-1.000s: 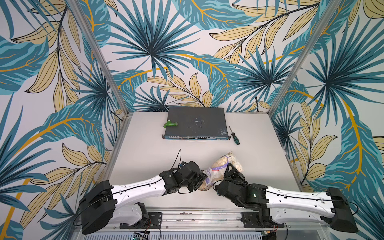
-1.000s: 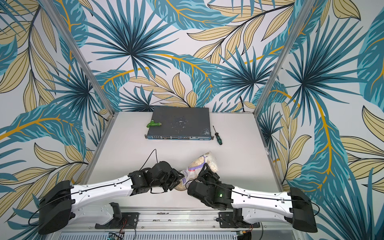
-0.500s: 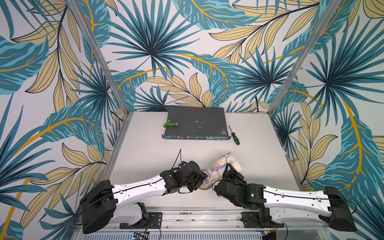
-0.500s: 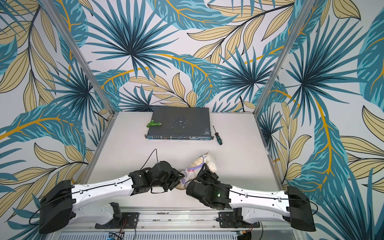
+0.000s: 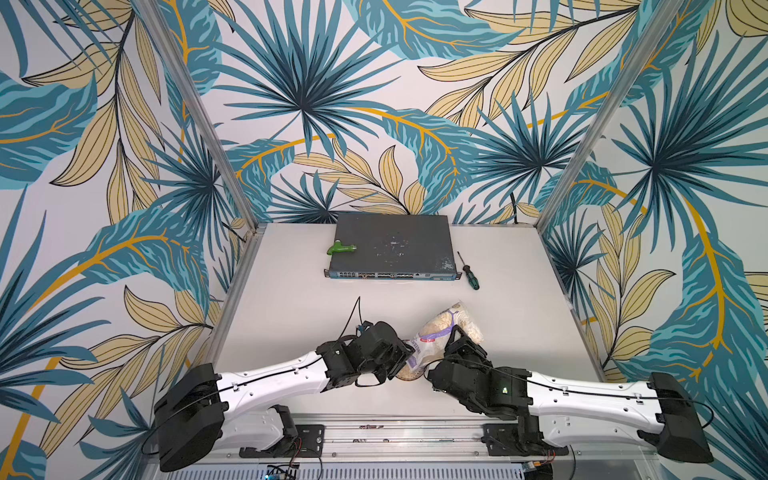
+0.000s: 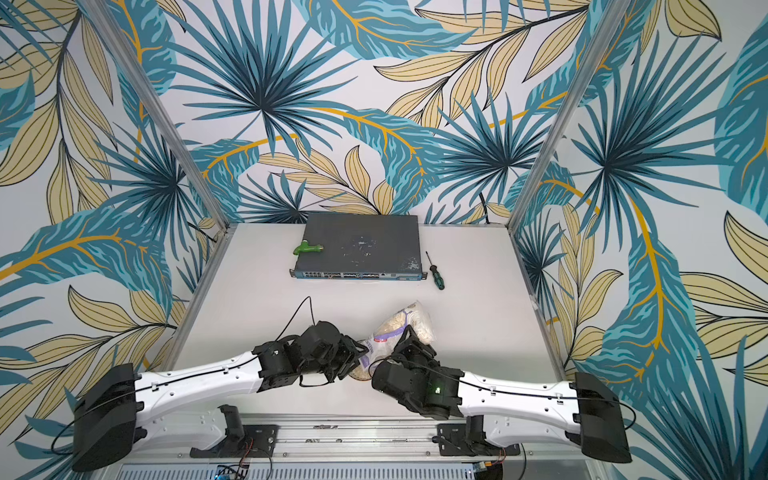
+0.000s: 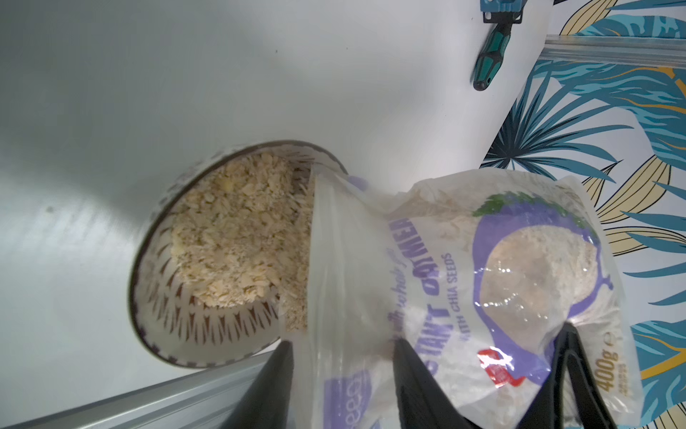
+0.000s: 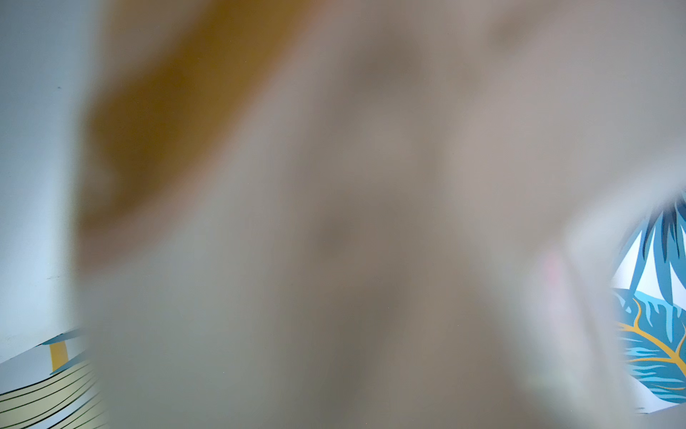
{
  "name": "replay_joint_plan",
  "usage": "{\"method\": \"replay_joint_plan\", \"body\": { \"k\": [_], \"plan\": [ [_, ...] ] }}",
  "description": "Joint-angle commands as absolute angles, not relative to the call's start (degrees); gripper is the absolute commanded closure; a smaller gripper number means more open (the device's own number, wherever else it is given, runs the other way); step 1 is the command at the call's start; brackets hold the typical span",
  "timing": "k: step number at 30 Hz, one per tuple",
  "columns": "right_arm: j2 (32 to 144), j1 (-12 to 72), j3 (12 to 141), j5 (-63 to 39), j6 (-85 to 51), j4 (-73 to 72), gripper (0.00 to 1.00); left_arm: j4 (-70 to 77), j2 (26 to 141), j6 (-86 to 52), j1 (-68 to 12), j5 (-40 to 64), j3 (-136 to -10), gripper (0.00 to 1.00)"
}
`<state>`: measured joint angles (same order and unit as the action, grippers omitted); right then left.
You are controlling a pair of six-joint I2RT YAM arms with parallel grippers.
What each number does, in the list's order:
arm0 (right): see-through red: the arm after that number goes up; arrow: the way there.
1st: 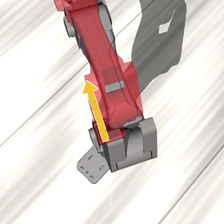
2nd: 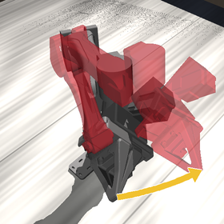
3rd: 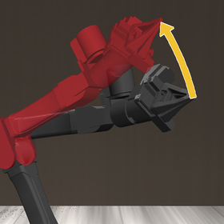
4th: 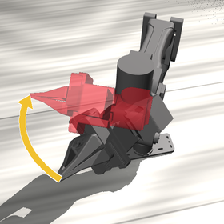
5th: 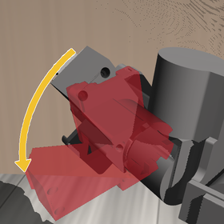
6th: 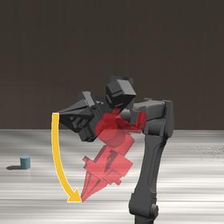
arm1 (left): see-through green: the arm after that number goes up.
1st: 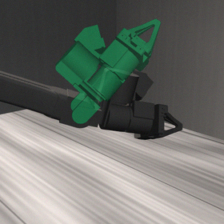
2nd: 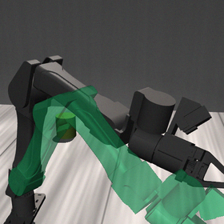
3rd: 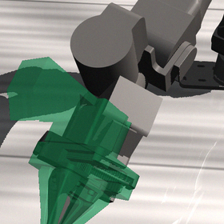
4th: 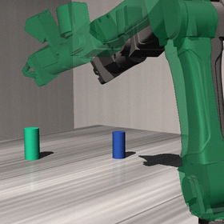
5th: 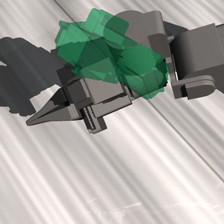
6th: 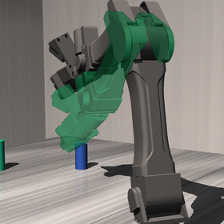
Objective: Pour the oats into the breakfast bowl
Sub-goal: Pour the oats into the bowl.
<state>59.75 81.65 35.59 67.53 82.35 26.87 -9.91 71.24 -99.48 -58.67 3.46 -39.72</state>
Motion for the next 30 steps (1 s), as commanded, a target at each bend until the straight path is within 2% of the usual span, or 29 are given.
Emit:
{"method": "replay_joint_plan", "body": {
  "k": [1, 30],
  "plan": [
    [57.9, 81.9, 38.7, 74.9, 81.9, 23.5, 1.00, -10.7, 70.2, -98.5, -58.7, 2.6, -41.0, 0.52],
    [59.5, 81.9, 39.0, 74.3, 82.1, 24.0, 1.00, -8.5, 76.3, -97.1, -58.7, 4.9, -43.2, 0.53]
  ]
}}
